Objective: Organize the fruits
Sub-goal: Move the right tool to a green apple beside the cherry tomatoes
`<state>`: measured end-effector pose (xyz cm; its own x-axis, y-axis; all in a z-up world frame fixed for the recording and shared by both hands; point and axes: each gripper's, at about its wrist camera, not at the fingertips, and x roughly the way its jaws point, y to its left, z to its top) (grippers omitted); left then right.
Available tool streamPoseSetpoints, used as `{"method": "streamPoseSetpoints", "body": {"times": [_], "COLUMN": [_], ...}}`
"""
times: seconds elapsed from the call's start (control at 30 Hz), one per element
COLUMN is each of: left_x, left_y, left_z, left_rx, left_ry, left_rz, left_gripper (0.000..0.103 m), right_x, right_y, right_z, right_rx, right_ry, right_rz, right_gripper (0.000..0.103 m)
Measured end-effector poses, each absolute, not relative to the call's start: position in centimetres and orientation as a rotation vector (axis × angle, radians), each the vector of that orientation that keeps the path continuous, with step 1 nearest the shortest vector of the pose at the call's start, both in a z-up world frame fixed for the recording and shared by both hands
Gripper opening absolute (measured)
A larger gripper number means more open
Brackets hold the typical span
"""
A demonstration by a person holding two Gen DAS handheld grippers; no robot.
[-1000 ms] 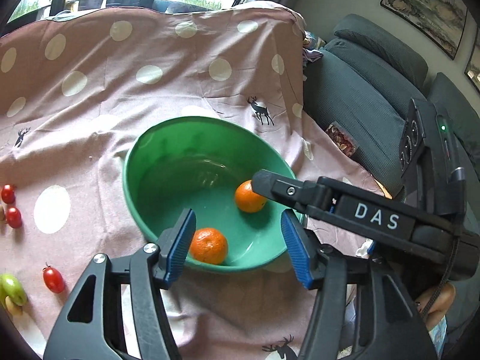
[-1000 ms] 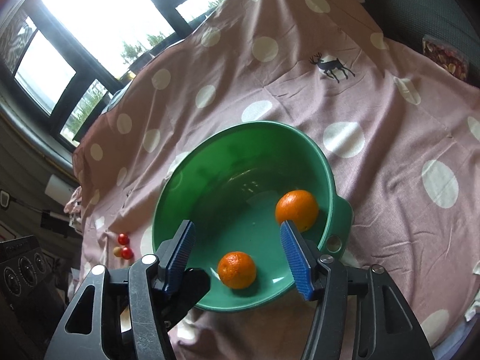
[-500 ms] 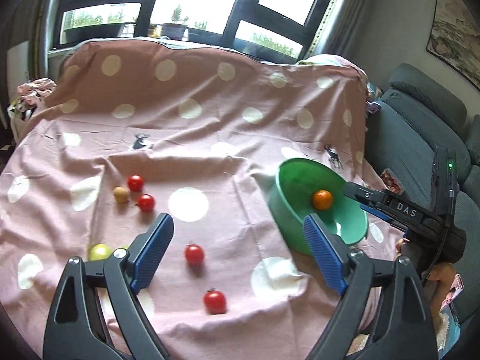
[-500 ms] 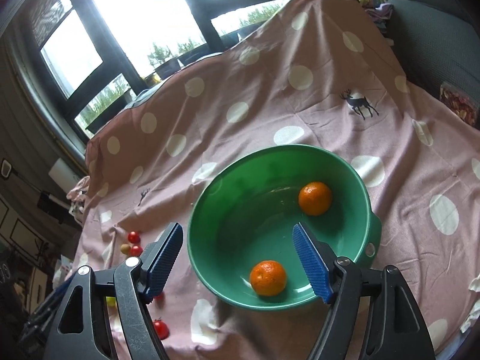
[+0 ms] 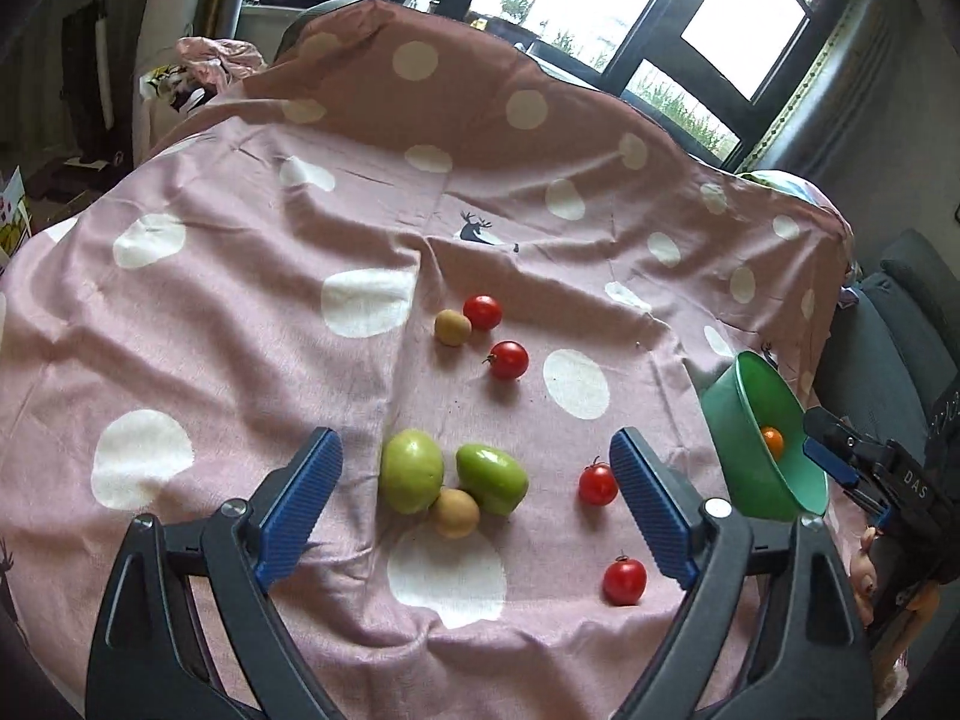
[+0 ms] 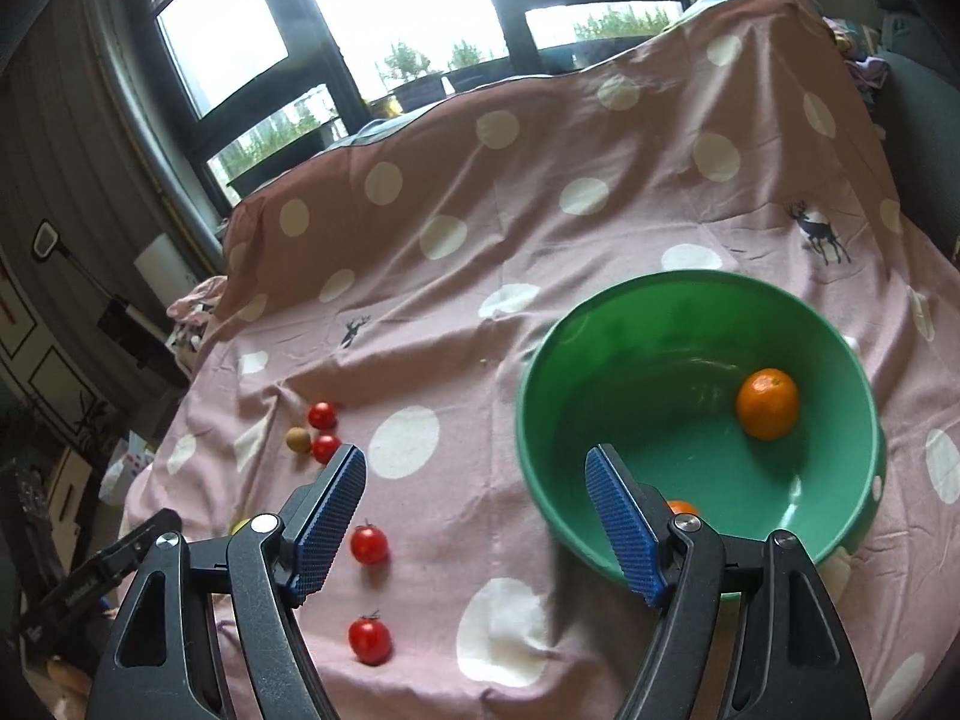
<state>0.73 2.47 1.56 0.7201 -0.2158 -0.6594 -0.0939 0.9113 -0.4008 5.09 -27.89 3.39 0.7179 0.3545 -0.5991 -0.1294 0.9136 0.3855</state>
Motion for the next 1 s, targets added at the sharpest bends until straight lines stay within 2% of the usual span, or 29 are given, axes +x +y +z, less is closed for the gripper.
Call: {"method": "streamPoseSetpoints", "body": {"times": [0.1, 0.2, 0.3, 0.33, 0.37, 0.53, 1.0], "left_x": [0.6, 0.5, 0.8, 1.0, 1.2, 1.2, 1.4], "left_y": [2.8, 3.9, 4.9, 5.2, 5.4, 6.3, 5.3], "left_z": [1.6, 1.4, 0.6, 0.3, 0.1, -0.1, -0.1], "left_rx": [-0.397, -0.405, -0.411, -0.405, -0.407, -0.433, -0.443], "left_ry": [0.757, 0.747, 0.770, 0.785, 0.800, 0.803, 0.816], "left_rz": [-0.040, -0.001, 0.055, 0.073, 0.087, 0.088, 0.031], "left_gripper": [0.088, 0.074, 0.053, 0.040, 0.035, 0.034, 0.034], "right_x": [5.1, 5.2, 6.1, 6.5, 6.9, 9.0, 10.2], "right_y": [-26.2, -23.9, -21.0, -19.9, -18.7, -13.5, -9.4], "right_z": [3.2, 2.7, 1.6, 1.1, 0.7, -1.8, -4.6], "right_rx": [0.344, 0.360, 0.381, 0.383, 0.374, 0.305, 0.160], "right_ry": [0.742, 0.771, 0.842, 0.867, 0.892, 1.021, 1.151], "right_rz": [0.345, 0.442, 0.536, 0.560, 0.578, 0.617, 0.585], "right_gripper": [0.076, 0.076, 0.076, 0.073, 0.064, 0.050, 0.045]}}
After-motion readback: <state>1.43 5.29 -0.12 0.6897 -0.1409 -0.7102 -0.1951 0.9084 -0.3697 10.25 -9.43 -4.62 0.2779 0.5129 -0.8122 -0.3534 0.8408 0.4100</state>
